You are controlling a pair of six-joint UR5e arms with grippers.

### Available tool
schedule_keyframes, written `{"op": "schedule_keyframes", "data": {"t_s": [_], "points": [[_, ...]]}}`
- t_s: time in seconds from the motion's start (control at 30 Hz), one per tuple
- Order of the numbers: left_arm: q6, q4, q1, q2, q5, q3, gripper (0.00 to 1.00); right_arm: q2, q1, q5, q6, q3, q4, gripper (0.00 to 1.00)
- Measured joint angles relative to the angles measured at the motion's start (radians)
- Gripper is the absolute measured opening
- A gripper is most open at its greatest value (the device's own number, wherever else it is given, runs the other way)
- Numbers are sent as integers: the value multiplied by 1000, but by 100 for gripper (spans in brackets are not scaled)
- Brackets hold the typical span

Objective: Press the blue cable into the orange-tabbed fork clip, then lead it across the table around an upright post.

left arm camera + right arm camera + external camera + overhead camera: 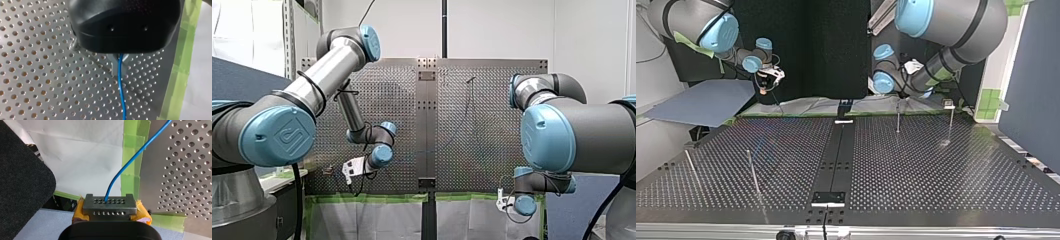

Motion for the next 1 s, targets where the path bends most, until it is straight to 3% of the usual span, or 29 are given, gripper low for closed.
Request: {"op": "schedule_keyframes", "data": {"t_s": [0.3, 0.83, 1.0], "points": [[14, 30, 41, 2, 41, -46, 9, 0, 0, 0, 0, 0, 0, 0], [121, 119, 57, 10, 156, -58, 9, -1, 0, 0, -2, 0, 2, 0], [117, 109, 62, 36, 151, -58, 9, 0, 0, 0, -3, 0, 2, 0]]}}
